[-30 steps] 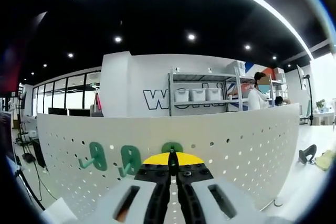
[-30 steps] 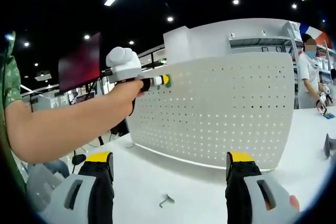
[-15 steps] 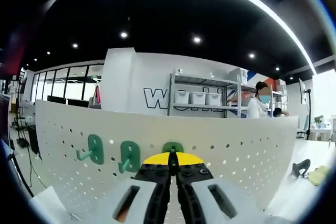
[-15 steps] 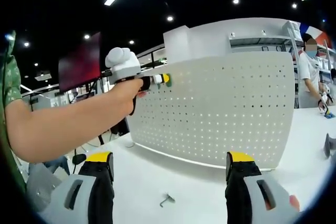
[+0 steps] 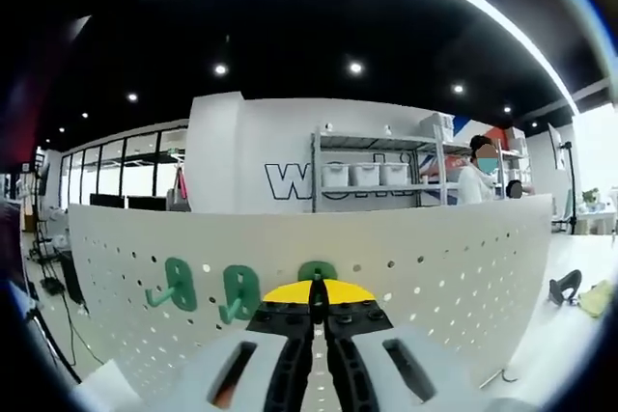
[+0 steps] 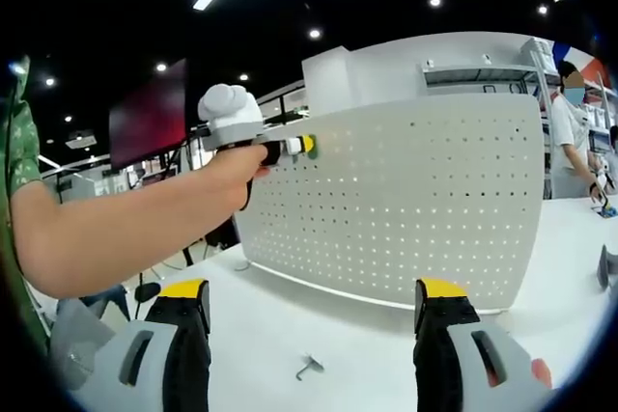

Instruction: Insert the hook assembly into the mounting plate slot until the hook locks in place.

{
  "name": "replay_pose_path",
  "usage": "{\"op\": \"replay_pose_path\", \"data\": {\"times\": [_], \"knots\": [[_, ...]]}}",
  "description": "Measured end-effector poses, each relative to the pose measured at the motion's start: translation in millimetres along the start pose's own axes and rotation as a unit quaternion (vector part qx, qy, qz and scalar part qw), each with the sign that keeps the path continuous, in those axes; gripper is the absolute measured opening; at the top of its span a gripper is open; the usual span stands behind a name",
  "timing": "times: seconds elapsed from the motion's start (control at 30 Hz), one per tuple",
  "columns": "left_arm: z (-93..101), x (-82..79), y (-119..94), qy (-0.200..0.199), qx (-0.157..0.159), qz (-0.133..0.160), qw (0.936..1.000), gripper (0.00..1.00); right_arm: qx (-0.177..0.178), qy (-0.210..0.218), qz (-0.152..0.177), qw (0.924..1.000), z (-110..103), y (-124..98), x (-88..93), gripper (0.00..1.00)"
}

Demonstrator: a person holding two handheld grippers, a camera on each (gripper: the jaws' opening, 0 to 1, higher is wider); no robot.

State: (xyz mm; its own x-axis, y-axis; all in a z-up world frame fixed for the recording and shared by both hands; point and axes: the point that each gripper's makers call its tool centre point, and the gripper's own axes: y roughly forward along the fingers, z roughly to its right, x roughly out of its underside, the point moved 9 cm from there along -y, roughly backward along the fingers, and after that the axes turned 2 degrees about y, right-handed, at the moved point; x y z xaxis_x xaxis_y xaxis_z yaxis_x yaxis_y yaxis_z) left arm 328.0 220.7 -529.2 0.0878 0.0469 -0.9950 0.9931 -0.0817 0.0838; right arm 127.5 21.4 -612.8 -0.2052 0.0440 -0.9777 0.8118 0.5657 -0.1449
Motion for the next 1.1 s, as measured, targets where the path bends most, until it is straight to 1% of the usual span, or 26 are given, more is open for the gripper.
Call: {"op": "replay_pose_path", "data": {"times": [0.03,0.07,0.1,0.17,0.27,0.33,0.4,0.43,0.57,0.63,0.77,0.9,1.1], "knots": [[0.2,-0.3,0.0,0.009,-0.001,-0.002,1.0000,0.03,0.000,0.001,0.000,1.0000,0.3,-0.5,0.4,0.88],[1.0,-1.3,-0.1,0.028,-0.003,-0.006,0.9996,0.03,0.001,0.001,-0.001,1.0000,0.5,-0.8,0.8,0.88],[1.8,-1.5,0.0,0.030,-0.003,-0.006,0.9995,0.03,0.001,0.002,-0.002,1.0000,0.9,-1.2,1.5,0.88],[2.3,-2.1,0.6,0.055,-0.005,-0.010,0.9984,0.03,0.001,0.003,-0.002,1.0000,0.9,-1.8,2.1,0.88],[2.7,-1.5,1.4,0.055,-0.005,-0.011,0.9984,0.03,0.000,0.003,-0.002,1.0000,0.5,-1.9,2.1,0.88],[3.0,-1.2,3.3,0.095,-0.004,-0.019,0.9953,0.04,-0.001,0.003,-0.002,1.0000,0.5,-1.7,2.2,0.88],[2.8,-0.5,3.1,0.085,-0.004,-0.021,0.9962,0.04,-0.001,0.003,-0.002,1.0000,0.7,-1.8,2.5,0.88],[2.6,-1.5,4.0,0.101,-0.004,-0.023,0.9946,0.04,-0.001,0.003,-0.002,1.0000,0.9,-1.7,2.6,0.88],[-1.5,-0.9,5.5,0.074,-0.004,-0.019,0.9971,0.04,-0.001,0.004,-0.004,1.0000,1.2,-1.3,3.2,0.88],[-0.7,-0.6,5.4,0.077,-0.005,-0.018,0.9969,0.04,-0.002,0.004,-0.003,1.0000,1.3,-0.9,2.9,0.88],[-1.1,1.2,4.4,0.072,-0.004,-0.011,0.9973,0.04,-0.001,0.004,-0.002,1.0000,1.7,-0.6,2.3,0.88],[-1.7,1.5,5.1,0.068,0.000,-0.011,0.9976,0.05,-0.001,0.003,-0.002,1.0000,1.8,-0.4,2.3,0.88],[0.9,2.2,4.8,0.054,0.004,-0.009,0.9985,0.09,0.000,0.003,-0.001,1.0000,1.8,-0.9,1.8,0.88]]}}
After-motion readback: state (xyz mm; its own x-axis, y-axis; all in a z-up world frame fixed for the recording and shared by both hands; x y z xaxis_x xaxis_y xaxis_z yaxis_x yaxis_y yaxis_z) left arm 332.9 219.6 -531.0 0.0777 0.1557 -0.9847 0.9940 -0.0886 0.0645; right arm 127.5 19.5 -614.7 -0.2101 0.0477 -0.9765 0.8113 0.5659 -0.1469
